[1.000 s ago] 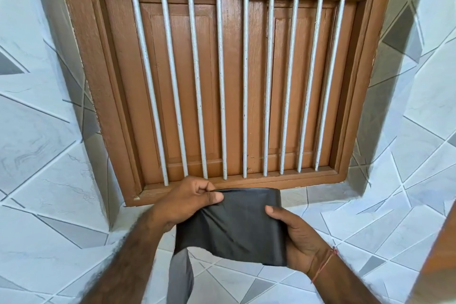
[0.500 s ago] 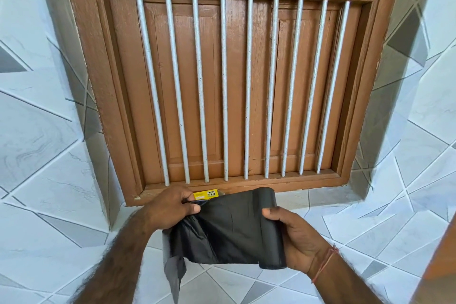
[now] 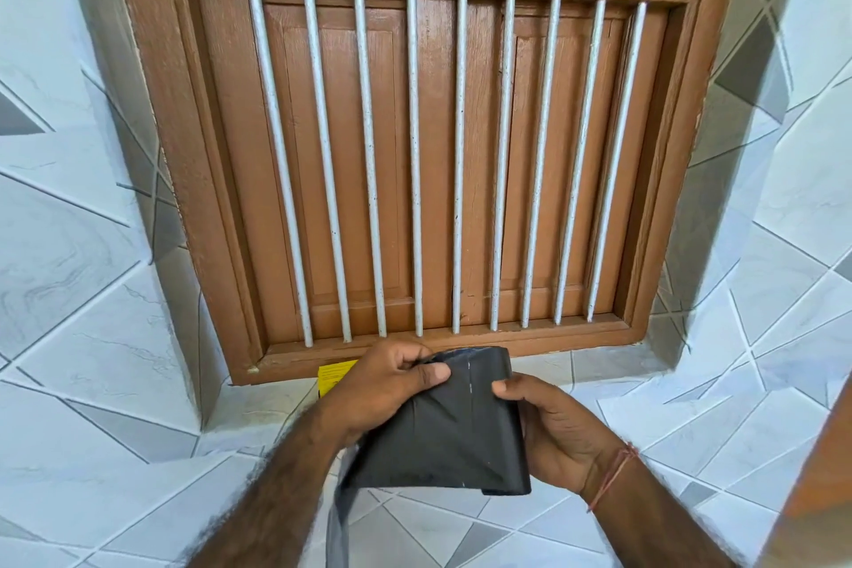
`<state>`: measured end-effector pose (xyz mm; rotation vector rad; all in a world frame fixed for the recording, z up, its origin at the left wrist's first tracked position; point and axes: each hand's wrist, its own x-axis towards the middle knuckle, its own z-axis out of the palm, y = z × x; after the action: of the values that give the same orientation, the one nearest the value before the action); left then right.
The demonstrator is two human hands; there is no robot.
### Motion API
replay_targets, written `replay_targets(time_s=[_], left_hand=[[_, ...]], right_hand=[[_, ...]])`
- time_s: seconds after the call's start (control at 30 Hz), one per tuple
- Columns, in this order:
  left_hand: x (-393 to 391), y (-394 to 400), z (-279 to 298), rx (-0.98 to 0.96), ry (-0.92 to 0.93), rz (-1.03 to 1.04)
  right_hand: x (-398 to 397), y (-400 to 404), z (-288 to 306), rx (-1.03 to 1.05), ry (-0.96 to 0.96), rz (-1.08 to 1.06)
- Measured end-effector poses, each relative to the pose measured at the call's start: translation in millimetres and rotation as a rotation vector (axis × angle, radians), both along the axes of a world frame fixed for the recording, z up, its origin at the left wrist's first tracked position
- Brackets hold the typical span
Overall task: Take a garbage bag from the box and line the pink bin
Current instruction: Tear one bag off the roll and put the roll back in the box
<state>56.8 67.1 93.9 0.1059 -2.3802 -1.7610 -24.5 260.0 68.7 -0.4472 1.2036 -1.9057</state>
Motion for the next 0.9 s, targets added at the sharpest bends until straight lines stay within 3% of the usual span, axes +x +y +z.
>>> replay_targets(time_s=[0.1,0.33,0.5,0.9], left_hand=[[2.0,-4.6,14.1,-0.105,0.018,0.025],[5.6,-13.9,13.3,-0.099,0.047,0.064],[10.9,-19.2,7.6,-0.092,-0.036,0.025],[3.6,-15.4,0.5,-0.117,-0.043,0.003]], right_hand=[[2.7,0.9,-2.3,0.004,0.000,-0.036],[2.3,-6.2,-6.9,0.051,-0.016,-0.116],[0.9,-7.8,-4.9,0.037,0.005,-0.134],[-2.3,-10.5,-11.6,0.070,-0.006,-0.100]])
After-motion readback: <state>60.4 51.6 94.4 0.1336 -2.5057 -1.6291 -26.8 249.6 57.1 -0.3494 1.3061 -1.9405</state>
